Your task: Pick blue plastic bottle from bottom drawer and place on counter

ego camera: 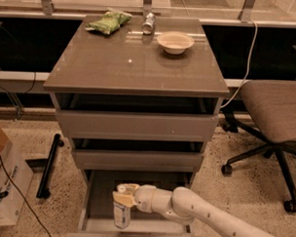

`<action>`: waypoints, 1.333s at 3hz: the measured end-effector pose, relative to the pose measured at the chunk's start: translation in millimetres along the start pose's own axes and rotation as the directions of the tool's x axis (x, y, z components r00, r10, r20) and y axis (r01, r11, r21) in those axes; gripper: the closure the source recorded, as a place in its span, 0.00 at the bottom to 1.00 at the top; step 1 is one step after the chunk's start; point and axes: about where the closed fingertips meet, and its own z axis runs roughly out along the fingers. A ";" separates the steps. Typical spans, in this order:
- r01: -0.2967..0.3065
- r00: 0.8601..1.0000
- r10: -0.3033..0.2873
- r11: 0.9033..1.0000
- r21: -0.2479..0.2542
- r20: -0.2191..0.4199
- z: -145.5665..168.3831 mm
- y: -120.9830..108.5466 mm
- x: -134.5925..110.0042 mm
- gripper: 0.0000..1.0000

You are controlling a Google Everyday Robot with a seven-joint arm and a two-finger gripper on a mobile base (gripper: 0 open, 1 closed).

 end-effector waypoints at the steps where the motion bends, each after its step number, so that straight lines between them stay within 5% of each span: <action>1: 0.056 0.998 -0.055 0.998 0.014 -0.020 -64.7 21.4 -57.4 1.00; 2: 0.169 0.985 -0.168 0.985 0.045 -0.034 -125.5 36.5 -137.3 1.00; 3: 0.318 0.948 -0.314 0.944 0.085 -0.057 -174.6 55.2 -221.9 1.00; 4: 0.460 0.888 -0.450 0.875 0.151 -0.096 -212.5 80.0 -300.0 1.00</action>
Offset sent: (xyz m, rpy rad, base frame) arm 0.0198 -0.1688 0.3124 -0.2292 -0.3413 -0.0009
